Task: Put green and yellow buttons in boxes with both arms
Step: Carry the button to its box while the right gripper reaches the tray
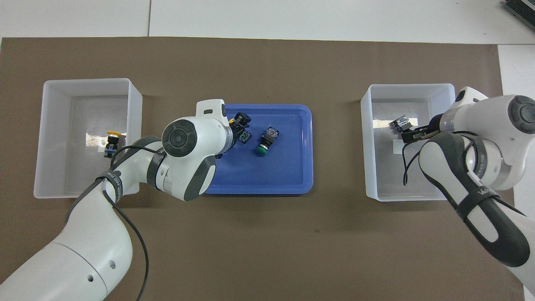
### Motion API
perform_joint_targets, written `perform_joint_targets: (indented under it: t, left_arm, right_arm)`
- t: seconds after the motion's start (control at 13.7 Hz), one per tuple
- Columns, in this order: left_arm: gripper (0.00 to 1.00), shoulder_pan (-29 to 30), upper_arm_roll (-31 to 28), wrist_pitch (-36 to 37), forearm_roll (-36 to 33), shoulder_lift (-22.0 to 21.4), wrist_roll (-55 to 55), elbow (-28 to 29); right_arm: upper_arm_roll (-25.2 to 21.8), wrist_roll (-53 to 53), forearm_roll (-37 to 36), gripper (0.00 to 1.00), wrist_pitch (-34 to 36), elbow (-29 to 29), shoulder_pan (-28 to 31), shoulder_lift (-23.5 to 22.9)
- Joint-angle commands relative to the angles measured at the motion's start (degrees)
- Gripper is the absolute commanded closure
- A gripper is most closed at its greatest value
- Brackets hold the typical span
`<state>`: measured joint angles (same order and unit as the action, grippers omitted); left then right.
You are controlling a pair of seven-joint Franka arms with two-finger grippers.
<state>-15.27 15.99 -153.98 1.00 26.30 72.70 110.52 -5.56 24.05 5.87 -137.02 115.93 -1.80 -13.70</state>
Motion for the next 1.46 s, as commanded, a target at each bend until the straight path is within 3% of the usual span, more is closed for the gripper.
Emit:
perform_joint_targets:
  t: [0.0,0.07,0.22,0.51,0.66,0.88,1.1,1.39]
  left_arm:
    - [0.68,-0.9,-1.0,-1.3,-0.6,-0.4,1.0,1.5]
    - [0.83,-0.3,-1.0,-0.8,-0.7,-0.4,0.8,1.1]
    - [1.0,0.1,-1.0,1.9,-0.8,-0.4,0.7,-0.4]
    - [1.0,2.6,-1.0,16.5,-3.9,0.1,-0.5,-9.9]
    - [1.0,5.8,-0.7,20.5,-3.9,-1.2,-5.4,-11.6]
    - [1.0,11.8,-0.2,30.5,-3.1,-4.6,-16.6,-14.4]
    - [1.0,18.9,0.0,41.7,-1.0,-5.8,-34.5,-18.7]
    - [1.0,27.3,-0.6,43.8,0.0,-6.9,-53.9,-18.1]
  right_arm:
    - [1.9,-6.0,0.5,0.0,7.6,-4.6,-0.6,3.8]
    - [2.1,-10.6,0.5,0.0,10.9,-7.4,-1.7,3.8]
    - [2.1,-20.0,-0.1,0.0,12.5,-10.2,-5.3,3.5]
    - [2.2,-44.5,-0.5,0.0,10.9,-12.0,-14.7,2.0]
    - [2.2,-52.9,-0.4,0.0,8.6,-13.1,-17.7,-0.4]
    - [2.2,-67.3,0.5,0.0,3.8,-13.4,-22.5,-3.9]
    - [2.3,-78.3,0.6,0.0,0.7,-16.4,-26.0,-8.7]
    - [2.3,-82.6,0.7,0.0,-3.8,-17.1,-31.1,-13.5]
